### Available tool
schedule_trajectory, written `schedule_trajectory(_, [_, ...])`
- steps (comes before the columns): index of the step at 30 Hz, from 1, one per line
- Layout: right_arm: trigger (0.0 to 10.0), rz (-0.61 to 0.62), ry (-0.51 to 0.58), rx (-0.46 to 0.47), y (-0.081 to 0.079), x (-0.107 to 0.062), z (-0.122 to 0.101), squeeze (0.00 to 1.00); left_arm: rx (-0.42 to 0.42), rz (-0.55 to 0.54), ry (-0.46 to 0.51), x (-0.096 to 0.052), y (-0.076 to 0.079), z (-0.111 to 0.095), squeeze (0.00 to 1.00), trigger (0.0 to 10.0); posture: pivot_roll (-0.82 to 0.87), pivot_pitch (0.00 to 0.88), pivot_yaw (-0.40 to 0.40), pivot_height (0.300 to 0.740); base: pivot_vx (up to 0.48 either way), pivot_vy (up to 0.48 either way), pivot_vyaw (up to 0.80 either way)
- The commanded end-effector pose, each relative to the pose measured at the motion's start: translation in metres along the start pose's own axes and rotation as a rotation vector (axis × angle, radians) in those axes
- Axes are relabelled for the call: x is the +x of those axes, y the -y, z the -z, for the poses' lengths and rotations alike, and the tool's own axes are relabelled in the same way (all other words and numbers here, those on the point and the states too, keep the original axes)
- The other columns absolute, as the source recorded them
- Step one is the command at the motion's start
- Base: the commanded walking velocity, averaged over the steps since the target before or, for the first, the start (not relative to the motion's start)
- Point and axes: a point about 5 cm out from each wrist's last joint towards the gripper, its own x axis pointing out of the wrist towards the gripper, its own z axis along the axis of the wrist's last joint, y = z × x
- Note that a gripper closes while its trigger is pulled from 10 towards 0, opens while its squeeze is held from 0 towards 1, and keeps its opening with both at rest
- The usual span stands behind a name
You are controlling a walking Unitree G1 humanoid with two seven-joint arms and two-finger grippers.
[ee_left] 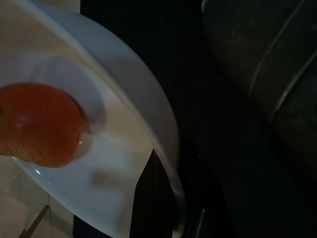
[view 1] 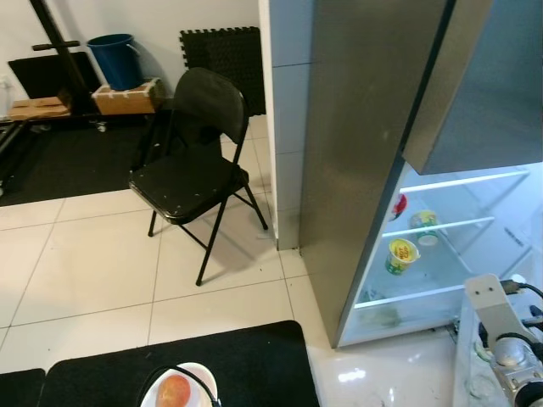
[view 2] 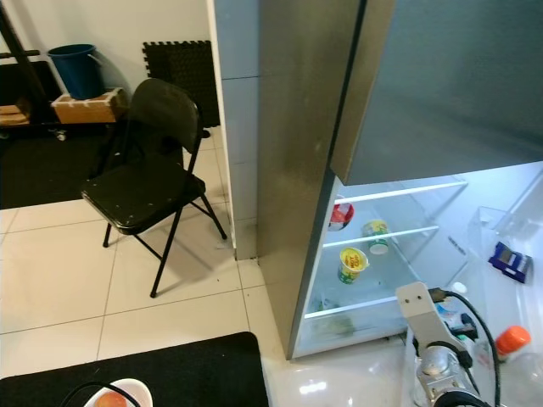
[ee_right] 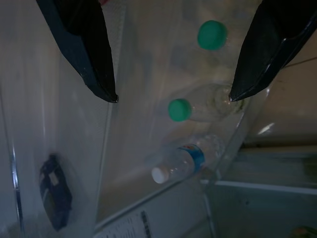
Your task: Restocking fridge
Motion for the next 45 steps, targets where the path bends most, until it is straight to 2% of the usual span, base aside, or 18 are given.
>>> schedule_trajectory(1, [10.0, 0.066, -0.07, 0.001, 0.018, 0.002, 0.017, 0.0, 0.021, -0.002, 0.001, 0.0, -0.002, 0.0, 0.0, 10.0, -0.08, 0.0, -0.007, 0.74, 0.0, 0.0, 0.0])
schedule_trajectory(9, [10.0, 0.205, -0.169, -0.007, 0.057, 0.003, 0.045, 0.0, 0.028, -0.003, -0.003, 0.0, -0.003, 0.002, 0.0, 10.0, -0.08, 0.0, 0.0, 0.74, 0.0, 0.0, 0.0])
schedule_trajectory(13, [10.0, 0.248, -0.197, -0.007, 0.068, 0.002, 0.052, 0.0, 0.027, -0.003, -0.003, 0.0, -0.003, 0.003, 0.0, 10.0, -0.08, 0.0, 0.002, 0.74, 0.0, 0.0, 0.0])
schedule_trajectory(19, [10.0, 0.262, -0.212, 0.002, 0.071, 0.001, 0.056, 0.0, 0.025, -0.002, -0.001, 0.0, -0.004, 0.002, 0.0, 10.0, -0.09, 0.0, 0.0, 0.74, 0.0, 0.0, 0.0])
schedule_trajectory(23, [10.0, 0.213, -0.198, 0.002, 0.059, 0.0, 0.054, 0.0, 0.025, -0.003, 0.0, 0.0, -0.004, 0.002, 0.0, 10.0, -0.08, 0.0, 0.0, 0.74, 0.0, 0.0, 0.0])
schedule_trajectory(24, [10.0, 0.191, -0.193, 0.009, 0.053, -0.001, 0.052, 0.0, 0.026, -0.004, 0.001, 0.0, -0.004, 0.002, 0.0, 10.0, -0.08, 0.0, 0.0, 0.74, 0.0, 0.0, 0.0])
schedule_trajectory(25, [10.0, 0.089, -0.182, 0.027, 0.03, -0.004, 0.05, 0.0, 0.026, -0.005, 0.003, 0.0, -0.003, 0.001, 0.0, 10.0, -0.08, 0.0, -0.001, 0.74, 0.0, 0.0, 0.0])
schedule_trajectory(27, [10.0, 0.056, -0.178, 0.032, 0.023, -0.005, 0.05, 0.0, 0.027, -0.005, 0.004, 0.0, -0.003, 0.001, 0.0, 10.0, -0.08, 0.0, -0.001, 0.74, 0.0, 0.0, 0.0])
schedule_trajectory(29, [10.0, -0.058, -0.183, 0.042, 0.0, -0.012, 0.052, 0.0, 0.029, -0.007, 0.006, 0.0, -0.003, 0.0, 0.0, 10.0, -0.08, 0.0, -0.002, 0.74, 0.0, 0.0, 0.0])
schedule_trajectory(30, [10.0, -0.058, -0.183, 0.042, 0.0, -0.012, 0.052, 0.0, 0.029, -0.007, 0.006, 0.0, -0.003, 0.0, 0.0, 10.0, -0.08, 0.0, -0.002, 0.74, 0.0, 0.0, 0.0])
schedule_trajectory(33, [10.0, -0.229, -0.193, 0.049, -0.038, -0.028, 0.057, 0.0, 0.034, -0.01, 0.011, 0.0, -0.004, -0.001, 0.0, 10.0, -0.08, 0.0, -0.003, 0.74, 0.0, 0.0, 0.0])
schedule_trajectory(34, [10.0, -0.229, -0.193, 0.049, -0.038, -0.028, 0.057, 0.0, 0.034, -0.01, 0.011, 0.0, -0.004, -0.001, 0.0, 10.0, -0.08, 0.0, -0.003, 0.74, 0.0, 0.0, 0.0])
schedule_trajectory(36, [10.0, -0.415, -0.2, 0.037, -0.074, -0.047, 0.061, 0.0, 0.041, -0.01, 0.014, 0.0, -0.004, -0.003, 0.0, 10.0, -0.09, 0.0, -0.002, 0.74, 0.0, 0.0, 0.0])
schedule_trajectory(37, [10.0, -0.415, -0.2, 0.037, -0.074, -0.047, 0.061, 0.0, 0.041, -0.01, 0.014, 0.0, -0.004, -0.003, 0.0, 10.0, -0.09, 0.0, -0.002, 0.74, 0.0, 0.0, 0.0])
schedule_trajectory(40, [10.0, -0.644, -0.201, -0.023, -0.113, -0.076, 0.068, 0.0, 0.047, -0.008, 0.02, 0.001, -0.006, -0.004, 0.0, 10.0, -0.09, 0.0, -0.003, 0.74, 0.0, 0.0, 0.0])
schedule_trajectory(41, [10.0, -0.644, -0.201, -0.023, -0.113, -0.076, 0.068, 0.0, 0.047, -0.008, 0.02, 0.001, -0.006, -0.004, 0.0, 10.0, -0.09, 0.0, -0.003, 0.74, 0.0, 0.0, 0.0])
schedule_trajectory(42, [10.0, -0.711, -0.215, -0.046, -0.125, -0.089, 0.074, 0.0, 0.045, -0.006, 0.02, 0.001, -0.007, -0.005, 0.0, 10.0, -0.08, 0.0, -0.004, 0.74, 0.0, 0.0, 0.0])
schedule_trajectory(45, [10.0, -0.752, -0.226, -0.06, -0.133, -0.097, 0.077, 0.0, 0.042, -0.003, 0.015, 0.001, -0.008, -0.004, 0.0, 10.0, -0.08, 0.0, -0.005, 0.74, 0.0, 0.0, 0.0])
